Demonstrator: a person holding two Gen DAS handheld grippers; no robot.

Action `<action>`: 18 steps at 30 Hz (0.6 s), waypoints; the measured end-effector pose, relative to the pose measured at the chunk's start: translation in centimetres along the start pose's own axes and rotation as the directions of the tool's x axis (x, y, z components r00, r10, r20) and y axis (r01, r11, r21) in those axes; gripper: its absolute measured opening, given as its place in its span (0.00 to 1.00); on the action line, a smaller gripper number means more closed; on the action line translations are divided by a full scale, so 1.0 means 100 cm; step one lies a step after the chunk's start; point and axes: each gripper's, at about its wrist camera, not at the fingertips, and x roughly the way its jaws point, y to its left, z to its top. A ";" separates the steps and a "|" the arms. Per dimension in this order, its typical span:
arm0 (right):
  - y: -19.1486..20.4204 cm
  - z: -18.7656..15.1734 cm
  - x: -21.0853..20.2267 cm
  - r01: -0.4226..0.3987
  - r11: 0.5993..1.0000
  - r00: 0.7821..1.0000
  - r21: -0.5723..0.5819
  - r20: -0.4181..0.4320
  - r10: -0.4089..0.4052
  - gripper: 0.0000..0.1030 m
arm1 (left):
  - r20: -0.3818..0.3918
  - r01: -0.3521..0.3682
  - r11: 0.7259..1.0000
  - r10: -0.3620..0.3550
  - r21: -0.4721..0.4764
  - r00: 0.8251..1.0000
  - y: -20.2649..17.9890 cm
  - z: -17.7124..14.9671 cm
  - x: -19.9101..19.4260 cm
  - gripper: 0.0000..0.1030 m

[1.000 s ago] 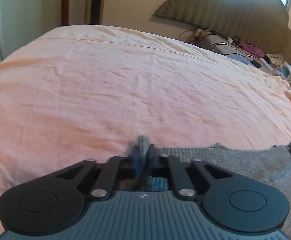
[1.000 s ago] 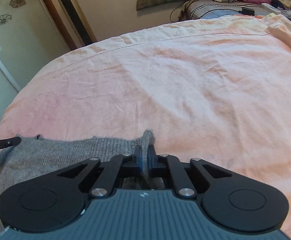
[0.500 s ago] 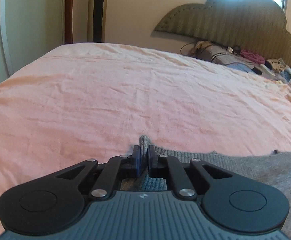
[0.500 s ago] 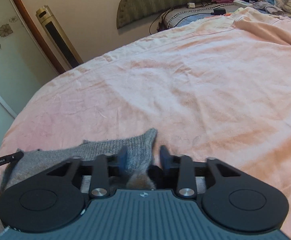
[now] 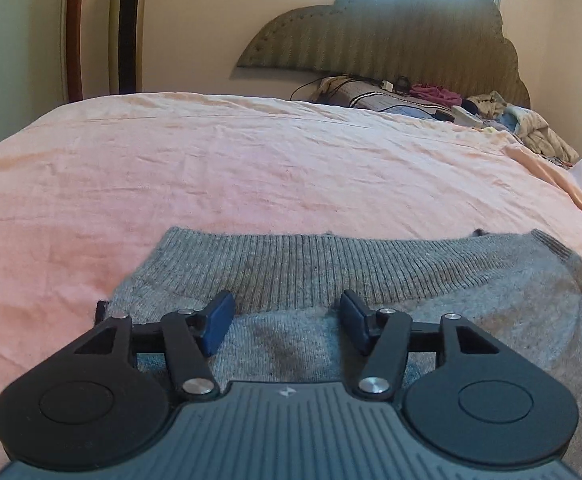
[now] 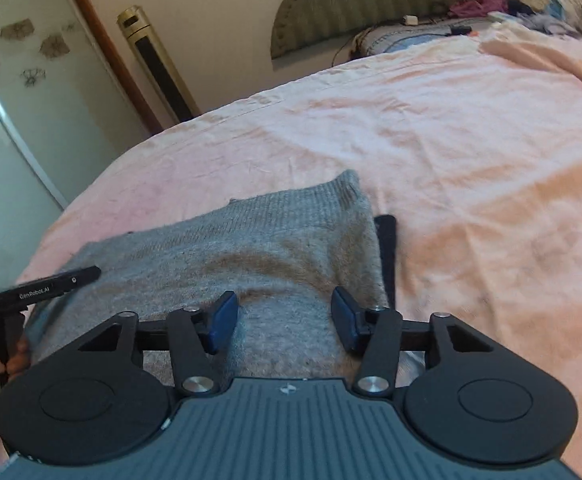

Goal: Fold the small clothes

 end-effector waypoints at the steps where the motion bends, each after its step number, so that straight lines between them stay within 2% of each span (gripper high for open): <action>1: 0.007 0.001 -0.001 0.031 0.999 0.999 -0.033 -0.012 -0.031 0.50 | -0.004 -0.020 1.000 0.020 0.015 1.000 -0.004 0.001 -0.001 0.58; 3: 0.023 0.005 -0.006 0.102 0.993 0.994 -0.053 -0.027 -0.104 0.55 | -0.018 -0.064 0.998 0.064 0.021 0.998 -0.013 0.003 -0.011 0.59; 4: 0.031 0.006 -0.011 0.119 0.992 0.993 -0.050 -0.017 -0.120 0.58 | -0.024 -0.058 0.998 0.058 0.008 0.998 -0.017 0.003 -0.020 0.59; 7: 0.055 0.004 -0.023 0.053 0.993 0.998 -0.106 0.036 -0.049 0.76 | -0.018 0.050 0.999 -0.050 -0.021 0.999 -0.029 -0.003 -0.045 0.76; 8: 0.062 0.004 -0.020 0.032 0.993 0.999 -0.117 0.031 -0.029 0.82 | -0.017 0.061 0.998 -0.061 -0.009 0.998 -0.034 -0.006 -0.048 0.82; 10: 0.071 0.003 -0.008 0.009 0.990 1.000 -0.139 -0.010 -0.010 0.84 | -0.043 0.049 0.997 -0.046 0.057 0.998 -0.046 -0.016 -0.044 0.83; 11: 0.072 0.000 -0.001 0.016 0.989 0.999 -0.150 -0.042 -0.023 0.84 | -0.057 0.026 0.996 -0.022 0.081 0.998 -0.048 -0.022 -0.039 0.86; 12: 0.071 -0.005 0.007 0.034 0.985 0.995 -0.167 -0.087 -0.049 0.84 | -0.042 0.016 0.996 -0.012 0.087 0.999 -0.047 -0.028 -0.037 0.92; 13: 0.070 -0.013 0.011 0.052 0.977 0.992 -0.206 -0.105 -0.075 0.84 | -0.027 0.022 0.997 -0.020 0.076 0.999 -0.042 -0.031 -0.038 0.94; 15: 0.068 -0.034 0.005 0.106 0.929 0.986 -0.355 -0.081 -0.143 0.86 | -0.027 0.054 0.998 -0.053 0.044 0.998 -0.034 -0.030 -0.037 0.97; 16: 0.065 -0.042 -0.001 0.112 0.912 0.986 -0.394 -0.067 -0.150 0.87 | -0.029 0.060 0.997 -0.059 0.039 0.998 -0.032 -0.030 -0.036 0.98; 18: 0.057 -0.048 -0.014 0.111 0.923 0.987 -0.368 -0.071 -0.147 0.88 | -0.032 0.057 0.997 -0.056 0.052 0.998 -0.034 -0.029 -0.035 1.00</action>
